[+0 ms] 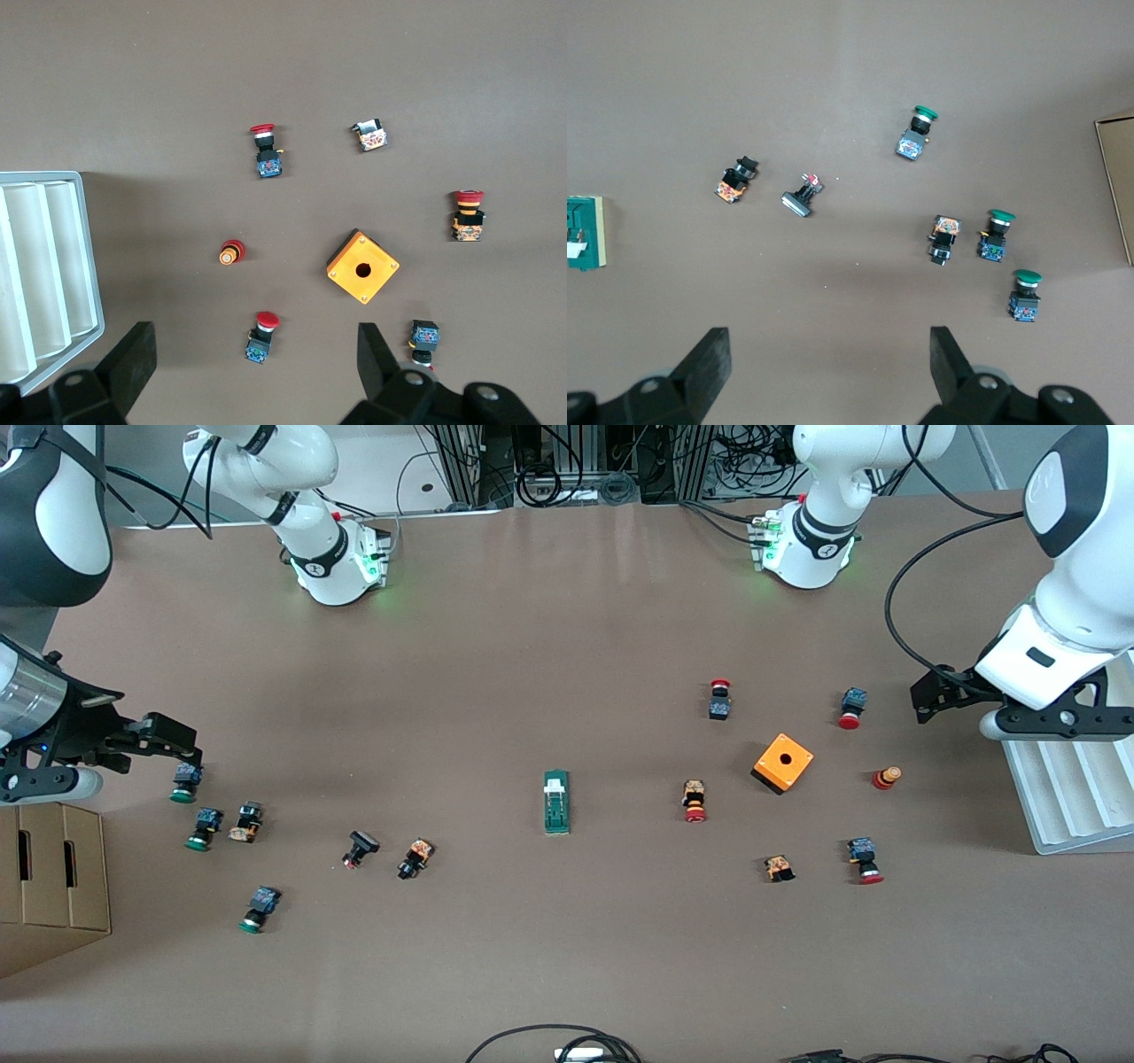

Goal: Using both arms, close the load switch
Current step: 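Move the left gripper above the green switch while the right gripper approaches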

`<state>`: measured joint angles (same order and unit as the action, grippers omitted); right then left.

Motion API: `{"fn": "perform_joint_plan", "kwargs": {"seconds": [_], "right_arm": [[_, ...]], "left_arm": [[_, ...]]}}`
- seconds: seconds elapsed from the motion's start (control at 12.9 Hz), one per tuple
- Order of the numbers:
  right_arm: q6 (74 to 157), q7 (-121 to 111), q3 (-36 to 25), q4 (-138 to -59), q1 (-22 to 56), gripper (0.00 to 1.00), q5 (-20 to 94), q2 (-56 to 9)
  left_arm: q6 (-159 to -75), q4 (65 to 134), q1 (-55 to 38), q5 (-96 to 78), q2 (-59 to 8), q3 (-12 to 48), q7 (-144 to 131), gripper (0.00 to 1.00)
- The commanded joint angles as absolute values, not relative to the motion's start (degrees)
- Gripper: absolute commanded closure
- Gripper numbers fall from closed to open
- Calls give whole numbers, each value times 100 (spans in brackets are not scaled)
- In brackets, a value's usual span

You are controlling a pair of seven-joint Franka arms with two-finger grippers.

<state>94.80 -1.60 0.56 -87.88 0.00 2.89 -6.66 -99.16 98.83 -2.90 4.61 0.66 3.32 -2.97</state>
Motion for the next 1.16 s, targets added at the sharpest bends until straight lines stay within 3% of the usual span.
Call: {"fn": "perform_joint_plan", "kwargs": {"seconds": [0.0, 0.77, 1.08], "right_arm": [[9369, -202, 44, -8763, 0, 0, 272, -624], [9519, -352, 79, -9000, 52, 0, 334, -641], [9562, -264, 105, -9000, 368, 0, 378, -738]], "left_arm": [[-9879, 9835, -308, 554, 88, 360, -387, 0], [-9493, 9888, -658, 484, -228, 501, -639, 0], [-10115, 9923, -756, 185, -500, 632, -1948, 0]]}}
